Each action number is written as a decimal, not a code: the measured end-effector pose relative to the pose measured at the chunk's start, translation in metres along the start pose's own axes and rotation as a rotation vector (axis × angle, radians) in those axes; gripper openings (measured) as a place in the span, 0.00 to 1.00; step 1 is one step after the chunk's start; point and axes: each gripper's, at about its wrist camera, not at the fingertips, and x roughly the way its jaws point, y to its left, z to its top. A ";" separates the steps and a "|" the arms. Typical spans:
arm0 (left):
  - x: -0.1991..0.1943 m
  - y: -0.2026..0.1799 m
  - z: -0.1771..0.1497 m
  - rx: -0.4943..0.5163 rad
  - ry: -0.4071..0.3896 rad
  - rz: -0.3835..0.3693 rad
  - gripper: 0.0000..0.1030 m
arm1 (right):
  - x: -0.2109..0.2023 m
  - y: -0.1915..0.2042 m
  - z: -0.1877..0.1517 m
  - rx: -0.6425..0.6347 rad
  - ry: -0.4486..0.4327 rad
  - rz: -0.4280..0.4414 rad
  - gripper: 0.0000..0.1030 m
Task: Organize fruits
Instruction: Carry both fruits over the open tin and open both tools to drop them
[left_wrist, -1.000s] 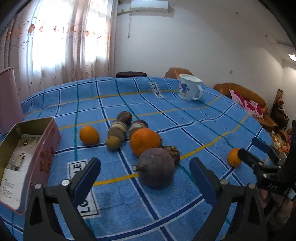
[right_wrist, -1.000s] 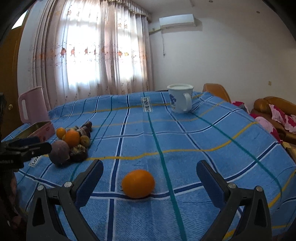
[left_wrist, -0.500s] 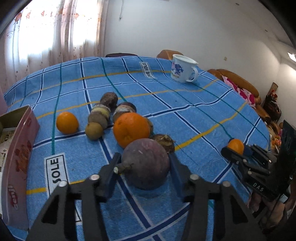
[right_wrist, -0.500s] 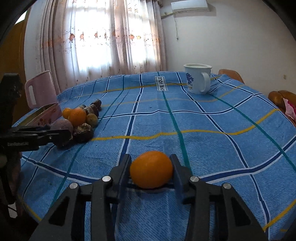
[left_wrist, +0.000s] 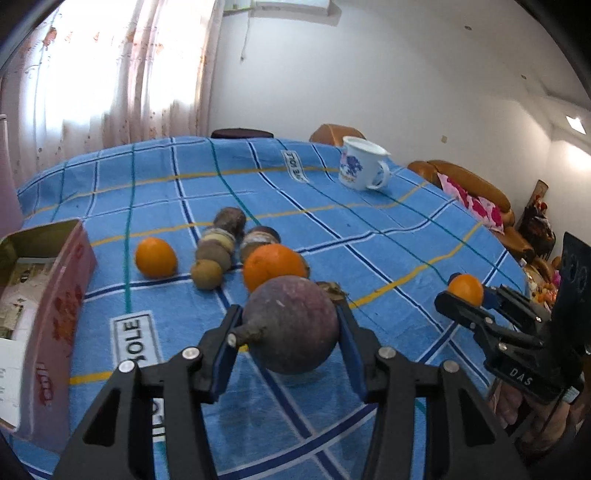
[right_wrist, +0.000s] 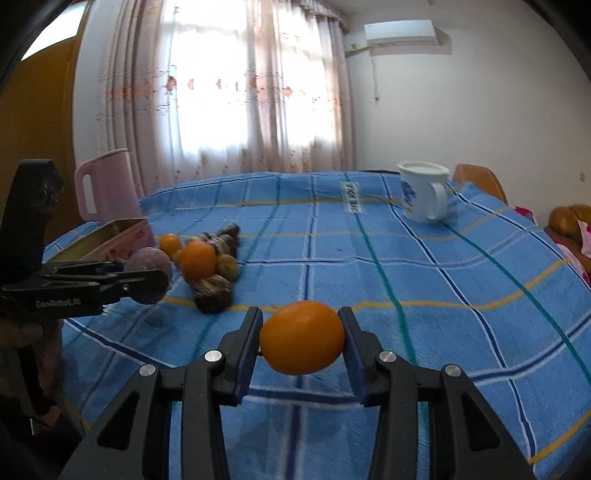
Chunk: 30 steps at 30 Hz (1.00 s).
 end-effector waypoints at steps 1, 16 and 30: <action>-0.003 0.002 0.001 -0.004 -0.010 0.003 0.51 | 0.001 0.005 0.003 -0.008 -0.003 0.010 0.42; -0.039 0.030 0.010 -0.030 -0.118 0.095 0.51 | 0.017 0.067 0.048 -0.102 -0.045 0.145 0.42; -0.069 0.083 0.009 -0.107 -0.166 0.198 0.51 | 0.041 0.125 0.098 -0.219 -0.050 0.253 0.42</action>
